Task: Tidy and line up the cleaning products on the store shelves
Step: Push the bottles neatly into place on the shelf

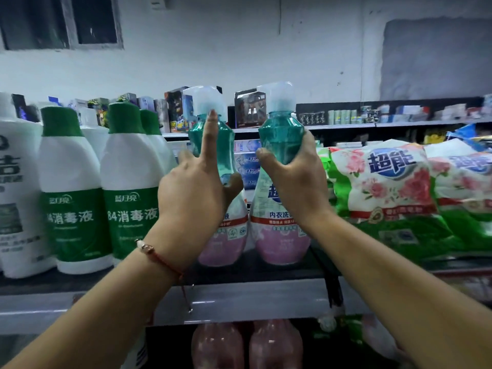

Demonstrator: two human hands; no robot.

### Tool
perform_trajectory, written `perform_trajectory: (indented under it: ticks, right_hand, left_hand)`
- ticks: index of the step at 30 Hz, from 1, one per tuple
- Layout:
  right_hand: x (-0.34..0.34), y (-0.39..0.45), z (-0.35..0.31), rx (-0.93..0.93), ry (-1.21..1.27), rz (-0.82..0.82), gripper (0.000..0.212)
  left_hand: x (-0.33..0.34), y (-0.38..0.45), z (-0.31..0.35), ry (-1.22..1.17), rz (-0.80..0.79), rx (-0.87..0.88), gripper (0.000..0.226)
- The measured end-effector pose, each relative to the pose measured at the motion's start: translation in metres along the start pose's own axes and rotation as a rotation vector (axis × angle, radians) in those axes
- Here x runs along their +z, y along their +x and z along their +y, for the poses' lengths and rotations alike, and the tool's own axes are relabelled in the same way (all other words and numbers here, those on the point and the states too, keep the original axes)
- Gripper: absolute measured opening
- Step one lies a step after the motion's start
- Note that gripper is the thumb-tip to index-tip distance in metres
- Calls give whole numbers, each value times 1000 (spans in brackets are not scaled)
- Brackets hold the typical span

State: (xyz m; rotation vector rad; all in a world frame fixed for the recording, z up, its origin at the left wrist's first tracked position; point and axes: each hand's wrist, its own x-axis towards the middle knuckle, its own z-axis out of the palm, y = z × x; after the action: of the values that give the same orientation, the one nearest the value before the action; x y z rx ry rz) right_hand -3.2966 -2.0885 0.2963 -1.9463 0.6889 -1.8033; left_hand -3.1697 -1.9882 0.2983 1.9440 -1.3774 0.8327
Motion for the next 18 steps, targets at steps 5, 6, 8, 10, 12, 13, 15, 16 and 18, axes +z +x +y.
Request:
perform_trajectory:
  ticks: [5, 6, 8, 10, 12, 13, 15, 16, 18]
  right_hand:
    - [3, -2, 2, -16, -11, 27, 41]
    - [4, -3, 2, -8, -17, 31, 42]
    - [4, -5, 1, -9, -32, 30, 43]
    - [3, -9, 0, -22, -62, -11, 46]
    - [-2, -11, -4, 22, -123, -97, 55]
    - [-6, -11, -7, 56, -160, -153, 60]
    - [-20, -9, -19, 120, -281, -314, 71]
    - [-31, -9, -25, 130, -382, -396, 75]
    - [-60, -7, -33, 46, -629, -474, 79]
  left_hand:
    - [5, -5, -2, 42, -6, 15, 91]
    - [6, -5, -3, 45, 0, 19, 90]
    - [8, -4, -5, 58, -3, 32, 90]
    - [6, -6, -9, 42, -22, 60, 92]
    - [2, -11, -13, 25, -75, 99, 95]
    - [-3, -14, -14, 18, -119, 102, 96]
    - [-11, -24, -15, 61, -190, 98, 93]
    - [-15, -29, -15, 98, -151, 132, 86]
    - [-22, -36, -12, 102, 33, 270, 68]
